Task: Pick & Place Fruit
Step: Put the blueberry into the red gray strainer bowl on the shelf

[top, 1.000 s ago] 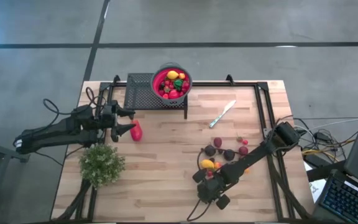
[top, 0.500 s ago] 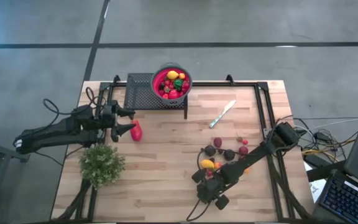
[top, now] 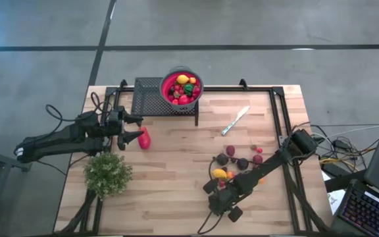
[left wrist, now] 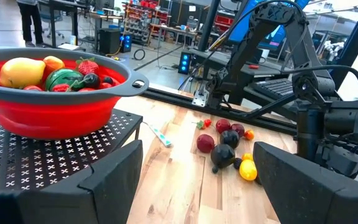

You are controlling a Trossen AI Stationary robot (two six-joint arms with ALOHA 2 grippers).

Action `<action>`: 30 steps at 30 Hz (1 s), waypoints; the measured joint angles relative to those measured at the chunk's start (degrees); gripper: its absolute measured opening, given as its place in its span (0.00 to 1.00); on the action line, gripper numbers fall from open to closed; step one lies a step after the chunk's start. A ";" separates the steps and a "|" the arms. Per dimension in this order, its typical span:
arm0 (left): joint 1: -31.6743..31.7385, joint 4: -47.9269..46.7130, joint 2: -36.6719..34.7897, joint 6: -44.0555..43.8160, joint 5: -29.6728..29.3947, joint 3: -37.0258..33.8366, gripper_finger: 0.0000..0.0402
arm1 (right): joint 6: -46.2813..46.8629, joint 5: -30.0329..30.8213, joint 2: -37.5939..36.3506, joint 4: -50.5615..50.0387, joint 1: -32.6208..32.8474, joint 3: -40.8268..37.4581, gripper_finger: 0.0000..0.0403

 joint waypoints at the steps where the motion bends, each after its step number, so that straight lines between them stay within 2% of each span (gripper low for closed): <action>1: 0.00 0.00 0.00 0.01 0.00 0.00 0.78 | 0.00 0.00 0.00 0.00 0.00 0.00 0.16; 17: -0.01 0.00 0.00 0.01 0.00 0.00 0.78 | 0.06 0.22 -0.34 -0.56 -0.98 0.07 0.15; 24: -0.01 -0.23 -0.02 -0.01 0.04 0.00 0.78 | -3.33 0.59 -4.37 -6.43 -6.41 4.59 0.14; 30: -0.01 -0.41 -0.02 0.00 0.04 0.00 0.78 | -10.83 0.59 -8.82 -13.08 -15.18 12.58 0.13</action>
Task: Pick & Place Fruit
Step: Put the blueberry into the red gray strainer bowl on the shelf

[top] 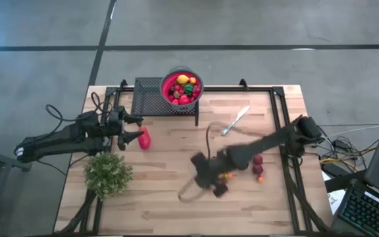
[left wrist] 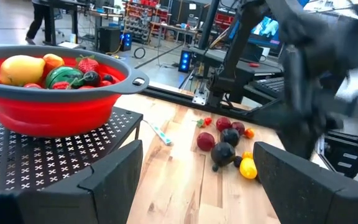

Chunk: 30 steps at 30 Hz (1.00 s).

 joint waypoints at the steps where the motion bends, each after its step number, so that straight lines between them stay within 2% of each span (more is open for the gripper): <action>1: 0.00 -0.05 0.02 -0.01 -0.01 0.00 0.78 | -1.39 0.06 -0.58 -1.07 -1.71 1.69 0.13; 9: 0.00 -0.55 0.03 -0.01 -0.02 0.00 0.78 | -8.75 2.90 -2.48 -7.92 -17.69 18.96 0.14; 14: 0.00 -0.59 0.04 0.01 -0.02 0.00 0.78 | -9.31 2.89 -2.45 -7.75 -27.72 25.73 0.13; 17: 0.00 -0.57 0.04 -0.01 -0.02 0.00 0.78 | -7.77 2.43 -2.40 -7.77 -32.95 27.30 0.14; 22: 0.00 -0.57 0.04 0.00 -0.02 0.00 0.78 | -4.30 -2.01 -2.37 -7.48 -39.84 27.12 0.14; 30: 0.00 -0.57 0.04 -0.01 -0.02 0.00 0.78 | -2.57 -2.38 -1.44 -6.53 -44.30 22.97 0.15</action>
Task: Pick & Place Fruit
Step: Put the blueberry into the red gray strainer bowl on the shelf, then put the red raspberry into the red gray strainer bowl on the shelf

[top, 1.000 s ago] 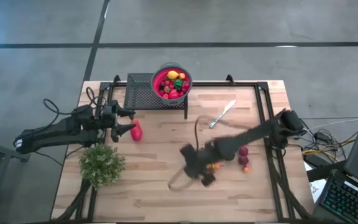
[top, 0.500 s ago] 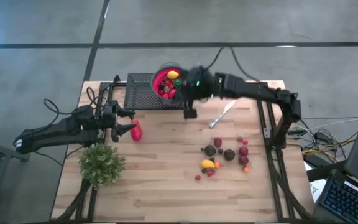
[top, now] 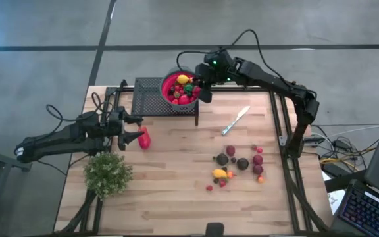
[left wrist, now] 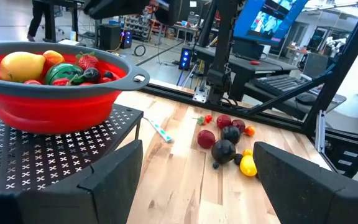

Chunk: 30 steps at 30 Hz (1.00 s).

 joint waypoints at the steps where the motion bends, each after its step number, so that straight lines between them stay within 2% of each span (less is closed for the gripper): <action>1: 0.00 0.00 0.00 0.02 -0.01 0.00 0.78 | 0.11 -0.01 0.05 0.00 -0.14 -0.20 0.16; 8: 0.00 0.02 0.00 0.02 -0.01 0.00 0.78 | 1.12 0.03 0.47 1.13 -0.26 -0.56 0.24; 19: 0.00 0.02 0.00 0.02 -0.02 0.00 0.78 | 3.23 0.06 0.24 0.27 0.30 -0.58 0.42; 25: 0.00 0.02 0.00 0.01 -0.02 0.00 0.78 | 0.77 0.05 -1.07 -3.62 4.12 -0.58 0.48; 30: 0.00 0.02 0.00 0.02 -0.02 0.00 0.78 | -1.01 0.10 -2.10 -6.90 9.19 -0.58 0.48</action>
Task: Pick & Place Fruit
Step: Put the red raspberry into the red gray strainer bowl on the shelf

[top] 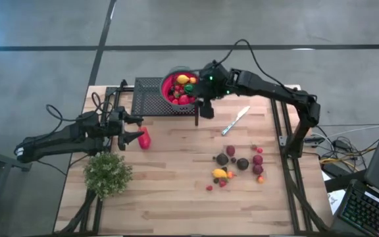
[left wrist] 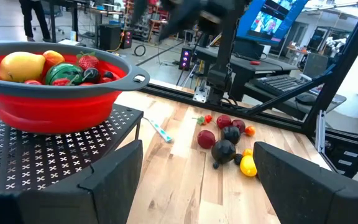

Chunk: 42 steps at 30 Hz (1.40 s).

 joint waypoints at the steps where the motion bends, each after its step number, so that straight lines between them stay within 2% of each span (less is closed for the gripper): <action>1: 0.00 0.00 0.00 -0.02 0.00 0.00 0.78 | -0.19 0.00 -0.27 -0.45 1.29 0.00 0.48; 8: 0.00 0.00 0.00 -0.01 0.00 0.00 0.78 | -0.33 0.02 -1.24 -5.03 11.12 -0.65 0.41; 22: 0.00 -0.02 0.00 -0.02 0.00 0.00 0.78 | 3.07 0.39 -1.08 -4.37 27.56 -7.85 0.33; 31: 0.00 -0.02 0.00 -0.02 0.00 0.00 0.78 | 5.03 0.59 -0.66 0.36 35.38 -14.46 0.40; 42: 0.00 -0.09 0.02 0.00 0.00 0.00 0.78 | 12.01 0.95 0.51 6.32 40.28 -20.23 0.49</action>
